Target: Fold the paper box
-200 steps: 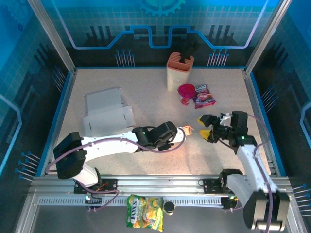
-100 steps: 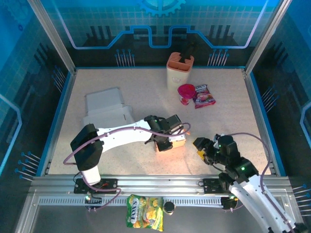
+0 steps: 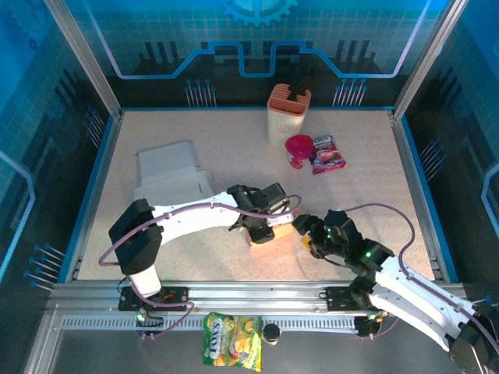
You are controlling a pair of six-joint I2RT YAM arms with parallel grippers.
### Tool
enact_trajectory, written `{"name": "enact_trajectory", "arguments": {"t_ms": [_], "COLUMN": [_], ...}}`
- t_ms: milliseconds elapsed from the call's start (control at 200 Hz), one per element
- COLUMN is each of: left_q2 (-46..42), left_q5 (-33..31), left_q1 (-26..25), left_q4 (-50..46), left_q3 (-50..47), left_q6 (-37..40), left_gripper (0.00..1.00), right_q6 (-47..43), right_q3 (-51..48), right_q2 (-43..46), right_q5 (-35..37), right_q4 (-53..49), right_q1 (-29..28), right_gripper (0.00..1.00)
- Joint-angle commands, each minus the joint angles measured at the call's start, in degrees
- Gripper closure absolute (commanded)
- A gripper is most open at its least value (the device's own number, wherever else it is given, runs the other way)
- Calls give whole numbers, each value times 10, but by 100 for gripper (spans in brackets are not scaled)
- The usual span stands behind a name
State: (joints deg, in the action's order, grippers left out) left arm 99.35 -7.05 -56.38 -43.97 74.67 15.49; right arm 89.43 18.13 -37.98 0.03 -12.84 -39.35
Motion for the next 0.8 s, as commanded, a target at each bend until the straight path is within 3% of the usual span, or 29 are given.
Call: {"name": "enact_trajectory", "arguments": {"t_ms": [0,360,600,795], "left_q2": [-20,-29,-40,-44], "left_q5": [14,10,4,2], "left_q1": [1,6,5,6], "left_q4": [14,34,41,42], "left_q3": [-13,-26,-30,-33], "left_q6": [-3,-1,0,1], "left_gripper": [52,51,46,44], "right_q6": [13,14,25,35], "right_q3": [25,40,30,48], "right_q2": [-15,-95,-102,-137], "right_q5": [33,55,95,96], "right_q4": [50,79,29,-12], "right_q1": [-10,-37,-45,-44], "right_gripper": [25,27,42,49]}}
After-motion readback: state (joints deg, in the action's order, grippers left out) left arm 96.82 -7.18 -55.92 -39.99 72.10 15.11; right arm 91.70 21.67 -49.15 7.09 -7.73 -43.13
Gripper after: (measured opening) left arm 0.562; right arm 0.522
